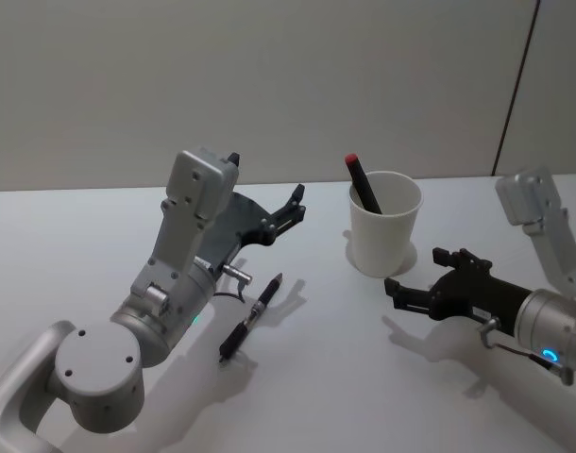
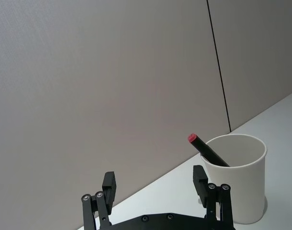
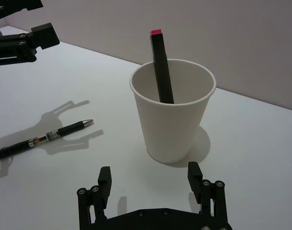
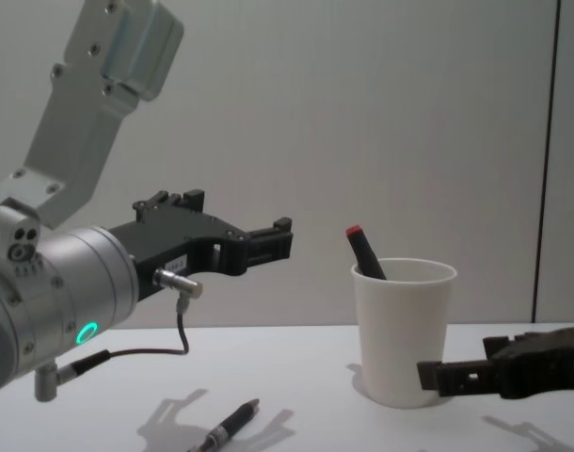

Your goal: Place the pen into the pen holder.

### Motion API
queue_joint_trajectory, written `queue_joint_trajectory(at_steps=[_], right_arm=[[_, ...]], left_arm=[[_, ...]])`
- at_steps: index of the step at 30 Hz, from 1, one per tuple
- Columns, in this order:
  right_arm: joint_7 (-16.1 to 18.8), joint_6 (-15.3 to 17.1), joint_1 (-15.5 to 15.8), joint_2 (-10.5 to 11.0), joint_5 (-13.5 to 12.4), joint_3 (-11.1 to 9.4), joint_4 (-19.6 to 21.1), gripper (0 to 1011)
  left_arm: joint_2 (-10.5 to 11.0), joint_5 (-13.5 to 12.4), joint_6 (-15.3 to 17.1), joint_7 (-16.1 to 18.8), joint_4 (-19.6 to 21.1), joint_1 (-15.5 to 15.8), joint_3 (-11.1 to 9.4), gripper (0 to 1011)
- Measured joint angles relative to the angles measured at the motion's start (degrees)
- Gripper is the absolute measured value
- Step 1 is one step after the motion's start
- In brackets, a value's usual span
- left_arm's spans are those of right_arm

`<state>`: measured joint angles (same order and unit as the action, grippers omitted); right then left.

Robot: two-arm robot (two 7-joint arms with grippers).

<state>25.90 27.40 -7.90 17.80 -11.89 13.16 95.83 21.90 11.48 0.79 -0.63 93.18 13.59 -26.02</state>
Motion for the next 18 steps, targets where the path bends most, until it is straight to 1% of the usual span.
queue_joint_trajectory(at_steps=[18], right_arm=[[0.15,0.26,0.09,0.08,0.03,-0.01,0.04,1002]], left_arm=[[0.0,0.0,0.0,0.0,0.0,0.0,0.0,1001]])
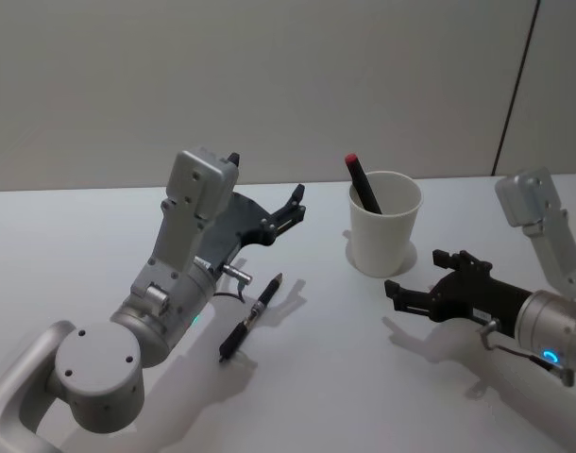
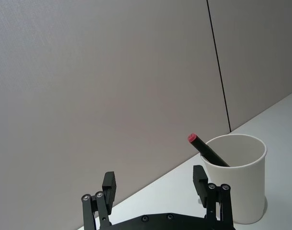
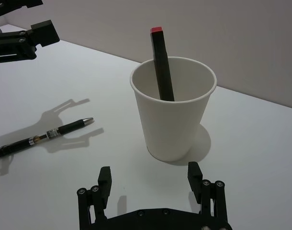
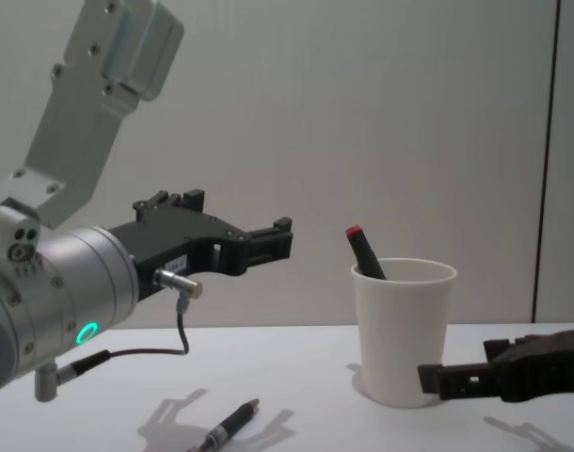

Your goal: Place the pen into the pen holder.

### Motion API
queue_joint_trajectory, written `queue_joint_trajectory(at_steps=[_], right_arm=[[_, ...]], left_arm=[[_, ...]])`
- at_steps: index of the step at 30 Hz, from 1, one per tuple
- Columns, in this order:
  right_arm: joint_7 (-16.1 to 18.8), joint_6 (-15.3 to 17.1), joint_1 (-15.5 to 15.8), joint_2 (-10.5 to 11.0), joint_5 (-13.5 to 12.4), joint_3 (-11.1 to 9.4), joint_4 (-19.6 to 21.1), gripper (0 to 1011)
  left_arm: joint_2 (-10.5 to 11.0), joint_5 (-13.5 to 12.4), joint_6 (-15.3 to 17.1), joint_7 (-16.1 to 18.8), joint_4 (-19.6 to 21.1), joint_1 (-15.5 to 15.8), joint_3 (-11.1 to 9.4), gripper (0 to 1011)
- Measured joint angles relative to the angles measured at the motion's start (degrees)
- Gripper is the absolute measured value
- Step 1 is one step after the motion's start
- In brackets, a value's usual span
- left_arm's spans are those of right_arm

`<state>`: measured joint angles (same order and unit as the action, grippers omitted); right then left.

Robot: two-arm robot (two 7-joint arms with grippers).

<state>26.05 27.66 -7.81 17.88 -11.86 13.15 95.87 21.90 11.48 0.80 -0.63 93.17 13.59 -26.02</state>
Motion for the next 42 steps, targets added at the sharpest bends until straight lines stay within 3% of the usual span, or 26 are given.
queue_joint_trajectory(at_steps=[10,26,42], right_arm=[[0.03,0.05,0.0,0.01,0.0,0.0,-0.01,1002],[0.04,0.05,0.0,0.01,-0.01,0.0,-0.01,1002],[0.02,0.05,0.0,0.01,-0.01,0.0,-0.01,1002]], left_arm=[[0.79,0.68,2.74,0.35,1.72,-0.71,0.37,1001],[6.01,6.65,15.35,5.27,10.83,-6.88,2.06,1001],[7.79,9.45,21.2,3.97,11.5,-9.37,2.73,1001]])
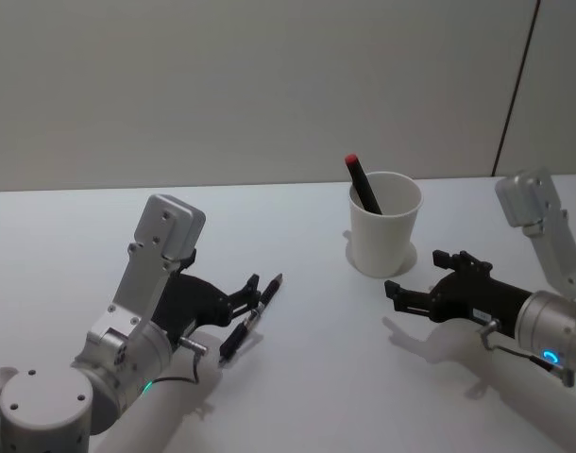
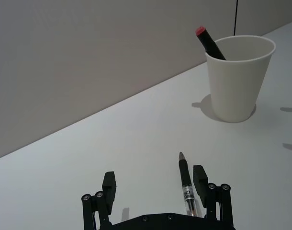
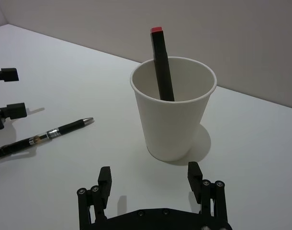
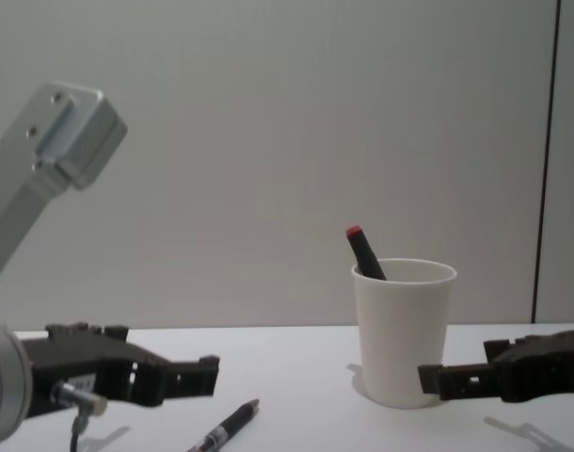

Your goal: Place the pen into the pen holder.

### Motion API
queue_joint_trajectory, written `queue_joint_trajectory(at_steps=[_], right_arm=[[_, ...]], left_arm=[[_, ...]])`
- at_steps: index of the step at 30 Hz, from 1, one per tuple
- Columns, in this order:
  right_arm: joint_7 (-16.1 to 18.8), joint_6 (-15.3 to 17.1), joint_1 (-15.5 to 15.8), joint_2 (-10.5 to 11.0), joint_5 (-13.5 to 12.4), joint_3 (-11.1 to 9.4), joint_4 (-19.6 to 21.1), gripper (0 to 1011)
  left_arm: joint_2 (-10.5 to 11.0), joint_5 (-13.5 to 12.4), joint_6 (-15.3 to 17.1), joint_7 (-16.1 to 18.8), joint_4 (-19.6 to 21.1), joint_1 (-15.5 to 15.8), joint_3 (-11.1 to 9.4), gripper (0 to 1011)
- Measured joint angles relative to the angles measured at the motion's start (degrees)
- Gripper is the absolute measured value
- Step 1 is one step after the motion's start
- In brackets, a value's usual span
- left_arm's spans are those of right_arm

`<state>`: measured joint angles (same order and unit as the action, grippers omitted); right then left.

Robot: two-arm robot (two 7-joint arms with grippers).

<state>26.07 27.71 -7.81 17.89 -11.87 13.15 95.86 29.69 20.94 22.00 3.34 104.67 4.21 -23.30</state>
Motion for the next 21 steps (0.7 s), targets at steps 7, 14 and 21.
queue_joint_trajectory(at_steps=[7,14,21], right_arm=[[0.0,0.0,0.0,0.0,0.0,0.0,0.0,1002],[0.0,0.0,0.0,0.0,0.0,0.0,0.0,1002],[0.0,0.0,0.0,0.0,0.0,0.0,0.0,1002]], left_arm=[[0.16,0.45,0.95,-1.46,-0.71,-0.36,0.1,1001],[0.39,0.59,1.51,-3.07,-1.13,-0.72,0.17,1001],[0.53,0.75,1.81,-4.22,-1.46,-1.22,0.22,1001]])
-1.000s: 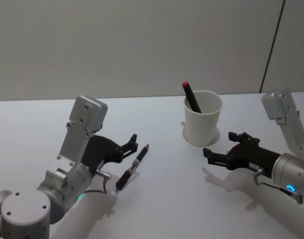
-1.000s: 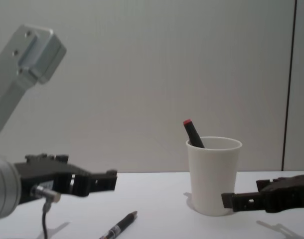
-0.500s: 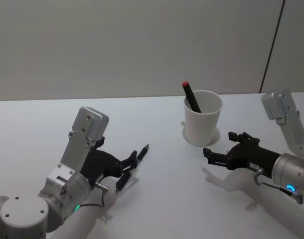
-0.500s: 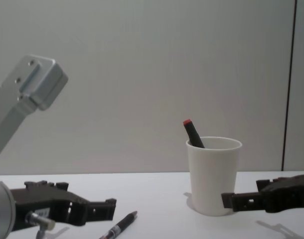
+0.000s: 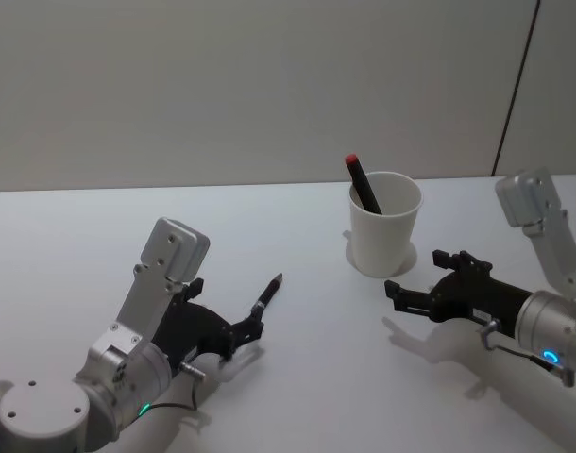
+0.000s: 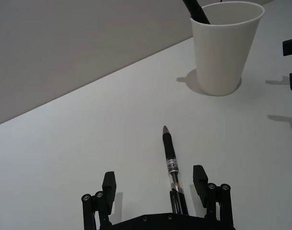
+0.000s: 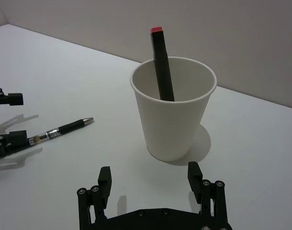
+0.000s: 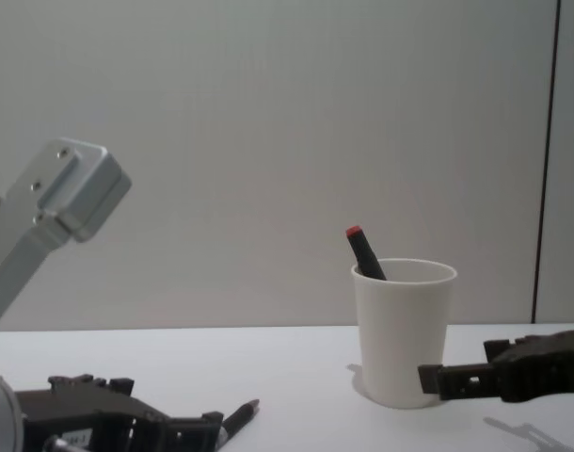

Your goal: Place the pen into the pen holder.

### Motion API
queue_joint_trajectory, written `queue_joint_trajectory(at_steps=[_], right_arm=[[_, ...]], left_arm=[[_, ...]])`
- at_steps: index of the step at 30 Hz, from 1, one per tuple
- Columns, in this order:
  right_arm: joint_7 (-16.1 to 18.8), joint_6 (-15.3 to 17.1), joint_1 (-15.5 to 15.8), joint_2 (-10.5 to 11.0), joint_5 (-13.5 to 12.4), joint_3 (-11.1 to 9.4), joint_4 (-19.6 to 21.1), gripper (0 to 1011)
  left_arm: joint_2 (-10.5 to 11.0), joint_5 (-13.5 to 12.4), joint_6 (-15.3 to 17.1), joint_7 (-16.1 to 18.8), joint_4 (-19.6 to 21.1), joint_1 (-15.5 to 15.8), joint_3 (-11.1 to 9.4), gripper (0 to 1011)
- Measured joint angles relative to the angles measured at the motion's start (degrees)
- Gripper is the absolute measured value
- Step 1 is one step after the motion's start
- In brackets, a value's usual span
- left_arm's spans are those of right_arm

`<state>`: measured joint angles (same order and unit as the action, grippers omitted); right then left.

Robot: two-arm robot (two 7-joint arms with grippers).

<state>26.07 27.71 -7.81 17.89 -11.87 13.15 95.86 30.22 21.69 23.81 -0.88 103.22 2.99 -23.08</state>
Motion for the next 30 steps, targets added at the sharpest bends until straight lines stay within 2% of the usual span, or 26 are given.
queue_joint_trajectory(at_steps=[30], right_arm=[[0.0,0.0,0.0,0.0,0.0,0.0,0.0,1002]], left_arm=[[-1.02,-0.16,0.51,-2.24,-1.88,-0.76,-0.2,1001]])
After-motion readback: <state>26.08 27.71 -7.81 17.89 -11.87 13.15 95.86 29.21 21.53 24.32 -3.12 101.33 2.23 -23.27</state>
